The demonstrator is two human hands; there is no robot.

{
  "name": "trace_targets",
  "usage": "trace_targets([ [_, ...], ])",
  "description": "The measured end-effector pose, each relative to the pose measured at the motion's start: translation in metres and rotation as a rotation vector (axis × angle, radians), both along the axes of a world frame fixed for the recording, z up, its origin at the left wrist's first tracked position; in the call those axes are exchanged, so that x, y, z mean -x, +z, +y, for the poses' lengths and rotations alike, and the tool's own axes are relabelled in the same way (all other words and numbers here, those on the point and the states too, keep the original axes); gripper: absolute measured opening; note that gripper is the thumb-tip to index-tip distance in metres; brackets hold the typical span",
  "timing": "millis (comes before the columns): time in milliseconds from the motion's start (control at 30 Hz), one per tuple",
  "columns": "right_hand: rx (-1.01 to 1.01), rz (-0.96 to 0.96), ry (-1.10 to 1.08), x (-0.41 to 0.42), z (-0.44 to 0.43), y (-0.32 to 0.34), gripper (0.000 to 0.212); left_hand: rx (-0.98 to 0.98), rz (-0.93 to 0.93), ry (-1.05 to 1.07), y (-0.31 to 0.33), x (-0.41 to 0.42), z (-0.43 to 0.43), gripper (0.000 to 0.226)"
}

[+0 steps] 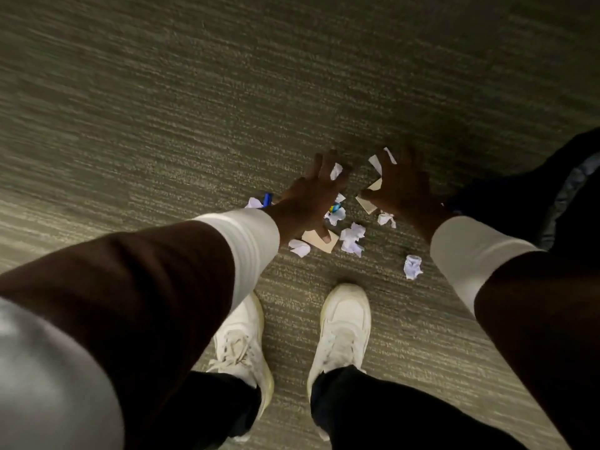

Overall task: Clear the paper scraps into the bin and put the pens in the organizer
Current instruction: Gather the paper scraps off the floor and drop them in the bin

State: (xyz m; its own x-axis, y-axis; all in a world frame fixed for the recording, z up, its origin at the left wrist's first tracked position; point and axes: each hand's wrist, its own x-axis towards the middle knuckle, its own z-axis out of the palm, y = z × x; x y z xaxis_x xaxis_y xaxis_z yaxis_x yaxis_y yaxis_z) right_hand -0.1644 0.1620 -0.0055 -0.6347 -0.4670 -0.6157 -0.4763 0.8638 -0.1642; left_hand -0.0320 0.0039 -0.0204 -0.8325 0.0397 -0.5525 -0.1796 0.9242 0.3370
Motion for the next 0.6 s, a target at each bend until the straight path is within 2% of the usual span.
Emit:
trace_targets([
  [100, 0.001, 0.029, 0.031, 0.000, -0.001, -0.016, 0.091, -0.012, 0.002, -0.114, -0.014, -0.006, 0.002, 0.164],
  [300, -0.013, 0.021, 0.130, -0.045, 0.023, -0.015, 0.096, 0.205, 0.001, -0.279, -0.008, -0.034, 0.016, 0.159],
  [433, -0.013, -0.022, 0.201, -0.076, 0.035, -0.012, 0.102, 0.193, 0.034, -0.278, -0.007, -0.043, 0.021, 0.112],
  [533, -0.069, -0.035, 0.195, -0.096, 0.038, -0.011, 0.107, 0.200, 0.009, -0.301, -0.006, -0.045, 0.024, 0.104],
  [600, -0.081, -0.025, 0.194, -0.105, 0.037, -0.010, 0.102, 0.182, 0.027, -0.308, -0.006, -0.047, 0.028, 0.076],
])
